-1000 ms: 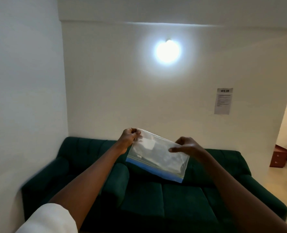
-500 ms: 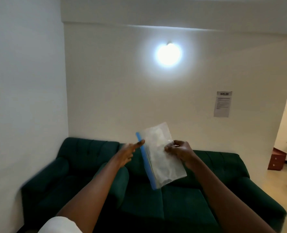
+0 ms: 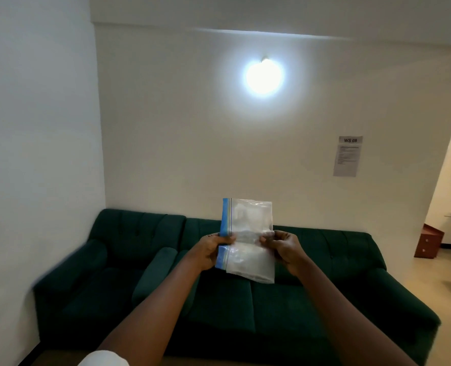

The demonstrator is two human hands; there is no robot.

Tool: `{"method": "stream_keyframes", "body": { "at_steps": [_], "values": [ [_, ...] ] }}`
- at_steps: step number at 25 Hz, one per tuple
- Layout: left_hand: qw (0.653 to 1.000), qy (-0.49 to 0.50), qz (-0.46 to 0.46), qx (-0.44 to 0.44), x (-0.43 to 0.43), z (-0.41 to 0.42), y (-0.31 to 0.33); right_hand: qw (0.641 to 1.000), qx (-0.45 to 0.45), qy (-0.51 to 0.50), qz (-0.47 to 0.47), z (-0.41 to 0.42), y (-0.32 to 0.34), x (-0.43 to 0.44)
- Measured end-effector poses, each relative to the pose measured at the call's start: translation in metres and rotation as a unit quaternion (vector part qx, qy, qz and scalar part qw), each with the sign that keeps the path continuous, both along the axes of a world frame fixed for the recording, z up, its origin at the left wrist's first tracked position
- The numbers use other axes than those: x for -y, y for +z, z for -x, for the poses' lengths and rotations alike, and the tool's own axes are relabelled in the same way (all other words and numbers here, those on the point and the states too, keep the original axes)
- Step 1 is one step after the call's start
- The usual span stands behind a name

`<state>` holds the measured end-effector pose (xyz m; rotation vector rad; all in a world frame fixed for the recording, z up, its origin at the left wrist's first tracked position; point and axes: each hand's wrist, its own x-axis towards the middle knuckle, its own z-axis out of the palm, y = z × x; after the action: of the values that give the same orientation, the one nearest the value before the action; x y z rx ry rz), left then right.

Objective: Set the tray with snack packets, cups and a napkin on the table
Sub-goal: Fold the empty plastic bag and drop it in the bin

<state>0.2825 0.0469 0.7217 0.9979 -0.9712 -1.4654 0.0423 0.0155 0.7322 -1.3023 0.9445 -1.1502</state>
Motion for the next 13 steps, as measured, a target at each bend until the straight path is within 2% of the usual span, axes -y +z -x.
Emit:
{"method": "stream_keyframes", "body": {
  "at_steps": [4,9,13],
  "values": [
    [0.997,0.029,0.035,0.065,-0.006,0.009,0.006,0.999,-0.013,0.036,-0.017,0.003,-0.007,-0.002],
    [0.998,-0.046,0.012,0.03,0.001,0.006,0.004,0.997,0.045,0.052,-0.045,0.003,-0.007,-0.002],
    [0.997,-0.067,0.008,-0.042,0.005,-0.002,0.002,0.989,0.116,0.062,-0.067,0.002,-0.003,-0.001]
  ]
}}
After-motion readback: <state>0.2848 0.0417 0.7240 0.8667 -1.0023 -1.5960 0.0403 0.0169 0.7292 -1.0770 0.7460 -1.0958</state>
